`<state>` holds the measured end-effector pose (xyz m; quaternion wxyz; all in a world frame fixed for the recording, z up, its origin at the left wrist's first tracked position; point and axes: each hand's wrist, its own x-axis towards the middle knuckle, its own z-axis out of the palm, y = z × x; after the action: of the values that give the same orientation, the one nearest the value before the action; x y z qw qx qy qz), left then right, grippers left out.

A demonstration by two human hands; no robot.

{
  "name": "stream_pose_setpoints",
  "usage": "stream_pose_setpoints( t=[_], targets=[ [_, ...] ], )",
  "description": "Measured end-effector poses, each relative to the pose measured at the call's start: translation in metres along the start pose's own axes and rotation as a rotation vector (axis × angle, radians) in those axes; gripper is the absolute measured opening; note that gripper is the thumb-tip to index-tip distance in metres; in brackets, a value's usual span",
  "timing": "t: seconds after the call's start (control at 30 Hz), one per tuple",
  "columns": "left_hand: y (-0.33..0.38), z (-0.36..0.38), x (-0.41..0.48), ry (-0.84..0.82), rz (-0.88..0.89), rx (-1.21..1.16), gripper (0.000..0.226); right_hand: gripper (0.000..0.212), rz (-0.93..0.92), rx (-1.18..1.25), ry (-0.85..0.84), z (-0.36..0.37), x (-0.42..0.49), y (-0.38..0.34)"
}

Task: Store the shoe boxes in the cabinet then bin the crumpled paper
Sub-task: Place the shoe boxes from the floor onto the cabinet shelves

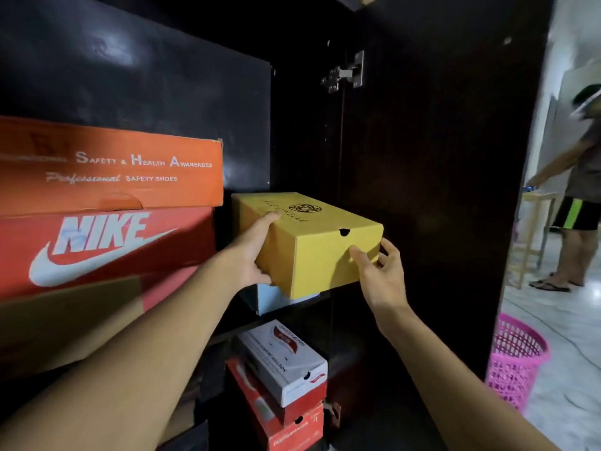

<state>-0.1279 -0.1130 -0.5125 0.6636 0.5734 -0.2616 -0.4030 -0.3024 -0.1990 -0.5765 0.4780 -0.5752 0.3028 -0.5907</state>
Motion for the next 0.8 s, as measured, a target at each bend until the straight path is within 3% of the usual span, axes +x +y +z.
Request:
stream_pose_setpoints(
  t=[0.17, 0.3, 0.43, 0.53, 0.7, 0.8],
  targets=[
    [-0.018, -0.004, 0.031, -0.032, 0.025, -0.046, 0.075, 0.069, 0.023, -0.010, 0.066, 0.028, 0.017, 0.029],
    [-0.030, 0.002, 0.043, 0.117, 0.198, 0.353, 0.107, 0.064, 0.030, -0.089, 0.083, 0.038, 0.035, 0.036],
    [-0.031, 0.005, 0.048, 0.108, 0.407, 0.482, 0.102, 0.050, -0.097, -0.302, 0.105, 0.045, 0.039, 0.042],
    [-0.022, 0.002, 0.068, 0.208, 0.532, 0.541, 0.088, 0.048, -0.219, -0.427, -0.023, 0.053, 0.044, 0.046],
    [-0.001, -0.004, 0.102, 0.233, 0.546, 0.652, 0.066, 0.068, -0.234, -0.601, -0.324, 0.084, 0.067, 0.051],
    [0.006, -0.009, 0.112, 0.207, 0.529, 0.686, 0.068, 0.073, -0.218, -0.614, -0.301, 0.098, 0.075, 0.059]
  ],
)
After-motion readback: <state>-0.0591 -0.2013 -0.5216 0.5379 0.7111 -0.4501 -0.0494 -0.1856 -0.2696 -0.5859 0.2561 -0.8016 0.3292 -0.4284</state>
